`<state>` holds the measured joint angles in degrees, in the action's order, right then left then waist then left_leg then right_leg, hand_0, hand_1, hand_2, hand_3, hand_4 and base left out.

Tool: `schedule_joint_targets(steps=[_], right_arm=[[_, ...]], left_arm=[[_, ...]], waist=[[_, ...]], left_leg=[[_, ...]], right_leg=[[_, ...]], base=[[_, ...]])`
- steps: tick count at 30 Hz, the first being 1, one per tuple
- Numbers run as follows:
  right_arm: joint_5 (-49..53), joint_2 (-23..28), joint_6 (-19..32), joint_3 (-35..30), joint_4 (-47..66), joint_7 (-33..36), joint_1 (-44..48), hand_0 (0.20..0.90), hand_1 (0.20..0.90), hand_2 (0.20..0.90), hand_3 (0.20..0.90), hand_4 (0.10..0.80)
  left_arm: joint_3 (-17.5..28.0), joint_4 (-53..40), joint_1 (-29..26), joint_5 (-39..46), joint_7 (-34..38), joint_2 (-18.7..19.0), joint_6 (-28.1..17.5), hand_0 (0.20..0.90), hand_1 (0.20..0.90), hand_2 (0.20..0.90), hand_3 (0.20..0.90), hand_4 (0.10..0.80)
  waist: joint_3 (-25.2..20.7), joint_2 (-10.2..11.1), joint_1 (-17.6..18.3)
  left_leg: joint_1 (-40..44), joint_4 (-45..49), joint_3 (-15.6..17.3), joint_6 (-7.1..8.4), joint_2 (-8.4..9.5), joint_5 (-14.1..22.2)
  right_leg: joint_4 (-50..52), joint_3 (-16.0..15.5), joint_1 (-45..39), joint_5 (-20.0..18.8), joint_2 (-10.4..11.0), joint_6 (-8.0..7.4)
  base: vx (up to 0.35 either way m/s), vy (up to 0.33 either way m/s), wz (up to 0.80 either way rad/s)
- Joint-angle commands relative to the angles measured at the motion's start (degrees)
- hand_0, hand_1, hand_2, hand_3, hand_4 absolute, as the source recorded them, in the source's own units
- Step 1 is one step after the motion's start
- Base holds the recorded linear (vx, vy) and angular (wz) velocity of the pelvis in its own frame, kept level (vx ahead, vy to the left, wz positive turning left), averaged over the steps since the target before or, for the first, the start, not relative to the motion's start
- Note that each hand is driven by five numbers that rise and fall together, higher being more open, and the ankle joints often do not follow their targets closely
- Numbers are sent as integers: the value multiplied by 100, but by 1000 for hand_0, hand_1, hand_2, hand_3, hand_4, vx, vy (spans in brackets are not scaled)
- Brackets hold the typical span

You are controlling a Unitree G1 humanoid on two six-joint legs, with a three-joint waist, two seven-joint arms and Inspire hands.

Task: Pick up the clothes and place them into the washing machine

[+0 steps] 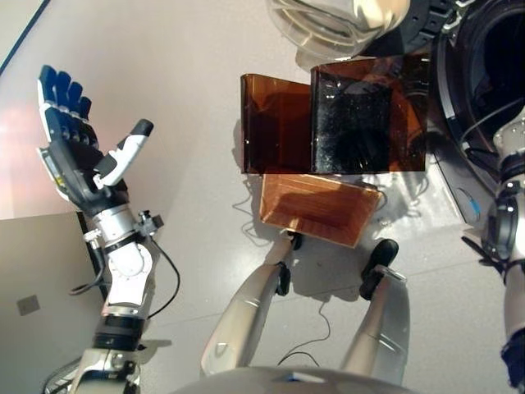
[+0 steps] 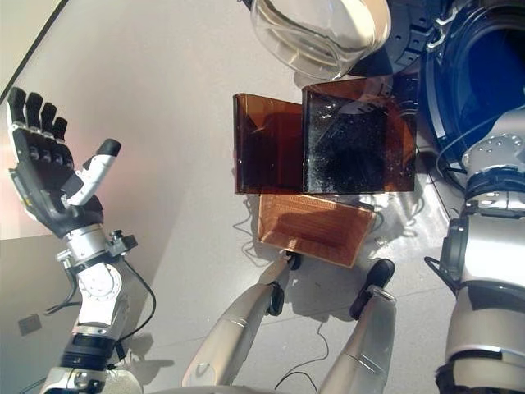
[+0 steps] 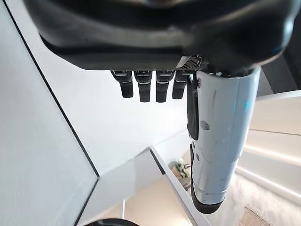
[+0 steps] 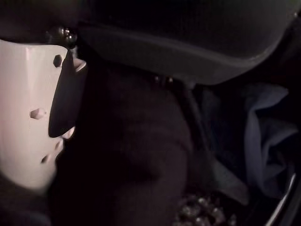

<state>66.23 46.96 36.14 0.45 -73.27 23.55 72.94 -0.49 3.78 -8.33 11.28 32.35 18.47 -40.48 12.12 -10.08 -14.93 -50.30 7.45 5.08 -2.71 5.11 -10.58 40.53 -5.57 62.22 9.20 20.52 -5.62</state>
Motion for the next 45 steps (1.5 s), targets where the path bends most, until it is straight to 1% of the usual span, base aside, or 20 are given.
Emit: schedule_joint_targets(steps=[1,7,14,15,16,17,20,22,23,24,25,31,32,37,38,39,40,42,43,45], right_arm=[[-417,226,547,668,570,-328,148,900,900,900,900,800],[-380,-296,414,576,483,-444,-178,900,900,900,900,800],[-381,-1252,232,470,589,-669,-796,900,900,900,900,800],[-358,-1553,187,439,592,-723,-958,900,900,900,900,800],[-357,-1576,193,422,618,-728,-1005,900,900,900,900,800],[-388,-1888,132,480,627,-783,-1208,900,900,900,900,800],[-415,-2205,95,497,765,-852,-1479,900,900,900,900,800],[-422,-2580,5,534,842,-983,-1858,900,900,900,900,800],[-428,-2603,11,525,873,-980,-1907,900,900,900,900,800],[-424,-2874,-31,588,1055,-1076,-2216,900,900,900,900,800],[-428,-2889,-25,584,1085,-1072,-2257,900,900,900,900,800],[-701,-3315,-222,815,1545,-1253,-3233,900,900,900,900,800],[-1269,-3254,-427,1020,1543,-1154,-3545,900,900,900,900,800],[-2341,-3160,-766,1314,1644,-1023,-4144,900,900,900,900,800],[-3391,-2977,-1036,1563,1652,-893,-4571,900,900,900,900,800],[-3963,-2912,-1242,1595,1447,-893,-4918,900,900,900,900,800],[-3965,-2913,-1243,1594,1448,-892,-4919,900,900,900,900,800],[-5443,-2698,-1591,1853,1158,-718,-5349,900,900,900,900,800],[-5444,-2698,-1591,1852,1159,-717,-5350,900,900,900,900,800],[-6236,-2671,-1780,1764,873,-708,-5876,900,900,900,900,800]], left_arm=[[477,-505,109,129,58,89,-641,900,900,900,900,800],[463,-352,53,243,-119,36,-669,900,900,900,900,800],[336,146,-24,606,-494,-68,-613,900,900,900,900,800],[255,281,-11,665,-620,-140,-557,900,900,900,900,800],[260,294,9,704,-660,-118,-563,900,900,900,900,800],[172,539,-7,832,-764,-213,-502,900,900,900,900,800],[110,790,-2,996,-924,-256,-467,900,900,900,900,800],[-17,1190,-7,1080,-1085,-286,-338,900,900,900,900,800],[-21,1209,10,1103,-1108,-265,-349,900,900,900,900,800],[-129,1401,41,1125,-1225,-304,-288,900,900,900,900,800],[-135,1408,58,1133,-1233,-293,-296,900,900,900,900,800],[-440,2530,57,1530,-1687,-466,-46,900,900,900,900,800],[-492,2816,85,1513,-1769,-470,48,900,900,900,900,800],[-512,3581,165,1643,-2010,-470,171,900,900,900,900,800],[-581,4156,203,1382,-1987,-361,298,900,900,900,900,800],[-611,4706,227,1233,-1973,-338,463,900,900,900,900,800],[-611,4709,226,1236,-1975,-338,461,900,900,900,900,800],[-589,5692,164,1041,-2023,-272,677,900,900,900,900,800],[-589,5693,164,1042,-2023,-272,676,900,900,900,900,800],[-631,6412,168,662,-2165,-232,949,900,900,900,900,800]], waist=[[-693,-133,-58],[-690,-75,-44],[-705,117,60],[-691,177,85],[-693,186,92],[-684,269,145],[-646,334,213],[-689,451,286],[-652,440,291],[-684,527,356],[-645,515,362],[-625,701,565],[-629,764,626],[-602,837,752],[-637,893,839],[-708,919,893],[-697,917,895],[-846,941,975],[-840,940,975],[-1027,948,1069]], left_leg=[[141,256,-274,333,-10,1158],[178,353,-258,326,19,1195],[348,387,-216,322,-27,1249],[382,388,-206,320,-57,1231],[415,392,-209,322,-59,1258],[458,375,-183,335,-95,1235],[501,354,-124,318,-142,1103],[698,308,-183,353,-170,1239],[665,315,-137,330,-186,1102],[828,291,-209,366,-200,1234],[787,298,-165,342,-210,1091],[1252,182,-218,385,-287,1051],[1431,162,-214,400,-306,1048],[1836,86,-226,424,-377,1030],[2130,52,-205,447,-425,1030],[2451,-12,-222,452,-443,1045],[2465,-17,-225,452,-443,1044],[2957,-145,-220,479,-487,1053],[2967,-148,-221,480,-487,1052],[3426,-339,-164,524,-508,1039]], right_leg=[[-1019,-44,-511,-407,-144,-224],[-1046,-77,-639,-428,-132,-200],[-1225,-142,-938,-508,-214,-168],[-1334,-174,-1024,-568,-248,-154],[-1341,-181,-1065,-547,-251,-157],[-1471,-217,-1157,-620,-289,-149],[-1622,-315,-1258,-798,-344,-83],[-1781,-323,-1522,-714,-410,-123],[-1819,-384,-1514,-858,-409,-71],[-1904,-356,-1702,-750,-448,-112],[-1934,-414,-1682,-894,-442,-60],[-2297,-543,-2293,-980,-554,-45],[-2377,-547,-2499,-992,-585,-39],[-2539,-591,-2957,-1003,-649,-44],[-2647,-604,-3288,-1003,-688,-50],[-2775,-646,-3638,-1002,-716,-69],[-2781,-651,-3655,-1003,-717,-69],[-3039,-700,-4216,-999,-788,-95],[-3044,-702,-4227,-1000,-789,-95],[-3322,-721,-4713,-1032,-832,-151]], base=[[2,27,-4],[-2,1,-5],[-3,-7,-9],[0,-15,-18],[-14,-39,-21],[9,-28,-21],[-66,-27,-16],[65,-69,-24],[12,-71,-18],[-97,-23,-6],[7,-52,-1],[-7,-68,-3],[21,-43,-5],[42,-50,-7],[104,-82,-17],[103,-81,-11],[81,-60,-9],[98,-51,-21],[121,-69,-15],[100,-61,-2]])
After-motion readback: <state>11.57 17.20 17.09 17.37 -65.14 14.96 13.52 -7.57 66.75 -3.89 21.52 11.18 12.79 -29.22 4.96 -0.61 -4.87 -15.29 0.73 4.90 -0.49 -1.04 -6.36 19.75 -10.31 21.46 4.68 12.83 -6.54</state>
